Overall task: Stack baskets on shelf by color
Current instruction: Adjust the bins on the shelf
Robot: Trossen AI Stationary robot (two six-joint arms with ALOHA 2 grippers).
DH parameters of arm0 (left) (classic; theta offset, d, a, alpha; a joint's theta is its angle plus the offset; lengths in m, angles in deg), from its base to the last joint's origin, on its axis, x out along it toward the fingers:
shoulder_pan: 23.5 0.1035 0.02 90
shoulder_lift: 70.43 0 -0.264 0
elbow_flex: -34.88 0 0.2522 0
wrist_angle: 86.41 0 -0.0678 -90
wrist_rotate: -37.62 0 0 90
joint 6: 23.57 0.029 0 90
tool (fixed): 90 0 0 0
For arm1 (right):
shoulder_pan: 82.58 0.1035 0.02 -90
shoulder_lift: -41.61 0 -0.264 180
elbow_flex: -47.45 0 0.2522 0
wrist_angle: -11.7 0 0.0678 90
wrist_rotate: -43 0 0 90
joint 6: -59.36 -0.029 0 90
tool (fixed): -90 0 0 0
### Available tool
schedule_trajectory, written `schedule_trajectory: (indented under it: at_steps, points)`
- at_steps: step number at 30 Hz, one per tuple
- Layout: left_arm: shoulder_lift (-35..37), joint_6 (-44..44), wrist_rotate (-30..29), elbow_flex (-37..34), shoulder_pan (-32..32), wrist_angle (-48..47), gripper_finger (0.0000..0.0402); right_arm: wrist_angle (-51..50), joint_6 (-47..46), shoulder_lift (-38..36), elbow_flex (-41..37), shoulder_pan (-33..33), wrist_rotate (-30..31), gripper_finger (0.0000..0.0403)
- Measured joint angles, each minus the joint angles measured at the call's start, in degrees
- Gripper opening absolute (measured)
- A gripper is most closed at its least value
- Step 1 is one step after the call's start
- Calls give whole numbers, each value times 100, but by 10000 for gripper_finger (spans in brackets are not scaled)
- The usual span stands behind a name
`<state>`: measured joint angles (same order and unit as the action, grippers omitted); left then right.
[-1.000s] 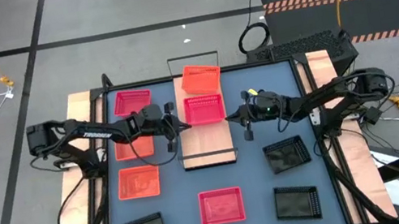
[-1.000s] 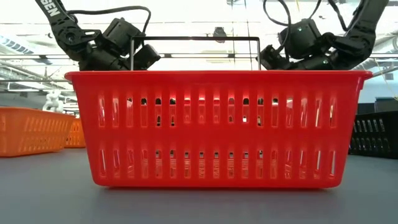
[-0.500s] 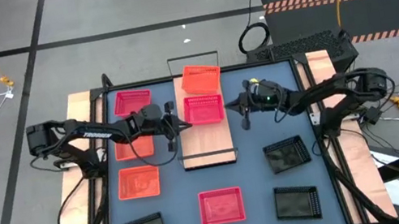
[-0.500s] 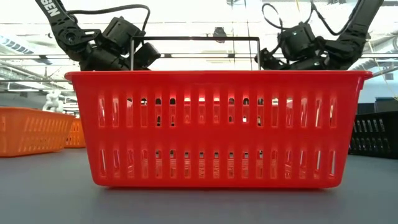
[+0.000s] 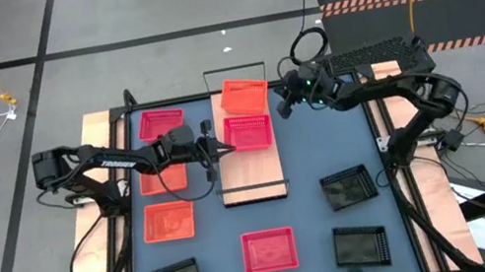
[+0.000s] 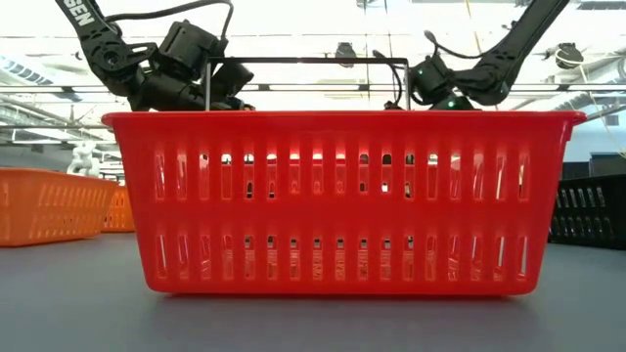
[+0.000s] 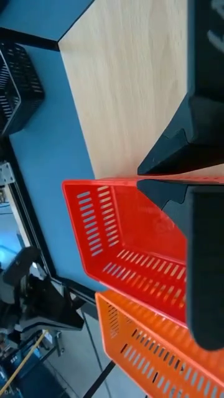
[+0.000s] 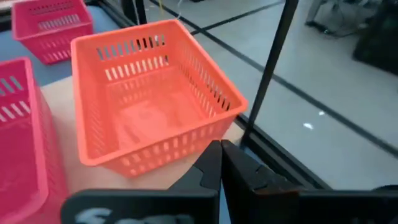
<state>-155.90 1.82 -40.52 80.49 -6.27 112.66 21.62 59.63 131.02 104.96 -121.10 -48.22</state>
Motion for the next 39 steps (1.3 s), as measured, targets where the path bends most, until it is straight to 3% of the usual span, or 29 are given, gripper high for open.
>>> schedule_trajectory:
  at_steps: [5, 12, 25, 33, 36, 39]
  points:
    - [3, 4, 0, 0, 0, -48, 26, 123, -220, 364, 166, -166, -482, 0]
    - [3, -42, -9, 0, 0, -62, 26, 155, -220, 921, 565, -139, -489, 0]
    - [3, -26, -153, 0, 11, -132, 26, 82, 35, 1175, 1108, -157, -465, 0]
    - [3, -120, -157, 0, 9, -231, 26, -1690, 329, 461, 1106, -110, 197, 0]
    - [3, -180, -159, -2, -30, -339, 26, -2690, 357, -88, 1040, 60, -68, 0]
    - [44, -190, -163, -2, -117, -431, 26, -3036, 167, -511, 705, 364, -400, 0]
